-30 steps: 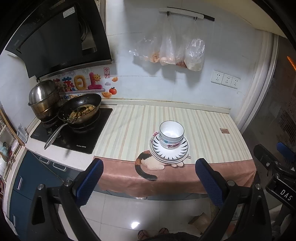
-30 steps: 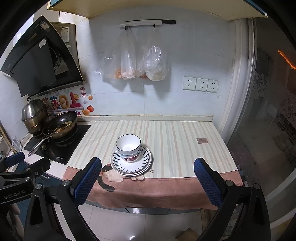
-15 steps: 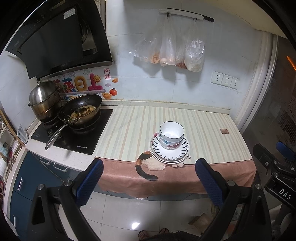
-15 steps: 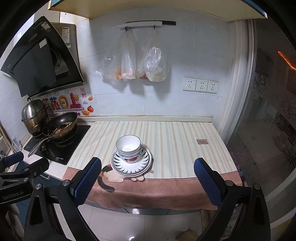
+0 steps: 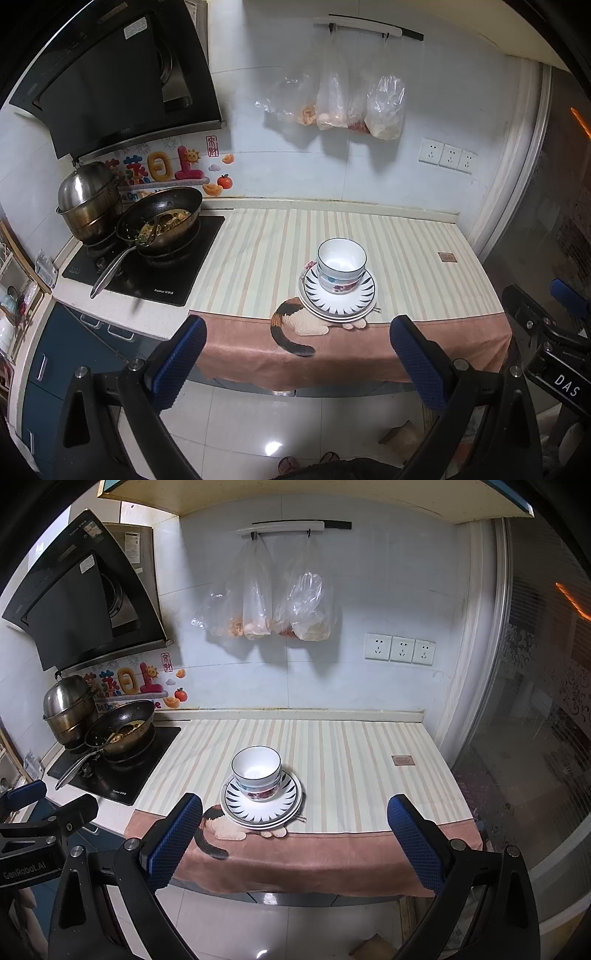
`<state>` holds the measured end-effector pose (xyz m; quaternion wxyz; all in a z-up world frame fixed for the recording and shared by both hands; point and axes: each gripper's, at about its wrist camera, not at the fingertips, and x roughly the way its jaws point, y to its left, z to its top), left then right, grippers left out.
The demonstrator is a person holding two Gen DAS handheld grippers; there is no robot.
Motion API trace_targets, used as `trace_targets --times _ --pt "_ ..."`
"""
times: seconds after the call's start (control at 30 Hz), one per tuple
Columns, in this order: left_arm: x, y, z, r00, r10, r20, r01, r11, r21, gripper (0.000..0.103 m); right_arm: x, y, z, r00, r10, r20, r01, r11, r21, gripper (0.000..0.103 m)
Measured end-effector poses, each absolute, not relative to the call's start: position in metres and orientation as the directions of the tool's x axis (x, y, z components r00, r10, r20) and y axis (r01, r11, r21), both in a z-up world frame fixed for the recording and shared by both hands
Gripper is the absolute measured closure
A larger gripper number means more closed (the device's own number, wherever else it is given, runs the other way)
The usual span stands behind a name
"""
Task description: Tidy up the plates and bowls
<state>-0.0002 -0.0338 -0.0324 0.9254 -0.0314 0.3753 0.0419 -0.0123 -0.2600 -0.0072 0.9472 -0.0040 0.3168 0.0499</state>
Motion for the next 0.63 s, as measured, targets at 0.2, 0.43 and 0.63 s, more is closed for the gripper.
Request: trace_targets --times 0.2,0.43,0.63 --pt "-0.0003 -0.0328 -0.0330 0.713 0.055 -0.699 -0.101 0.995 -0.025 0.001 -0.0166 -0.2621 -0.0103 0.791 0.092 -0.605 -0.099 0.995 0.021 0.001" --pt "-0.0052 -0.0295 -0.0377 0.710 0.055 -0.702 -0.096 0.995 -0.020 0.001 -0.0182 -0.2639 -0.0122 0.790 0.092 -0.606 -0.100 0.995 0.021 0.001" --pt "-0.0088 -0.0262 -0.0385 0.717 0.054 -0.695 -0.084 0.996 -0.010 0.001 -0.0171 -0.2640 -0.0120 0.790 0.093 -0.606 -0.101 0.995 0.020 0.001"
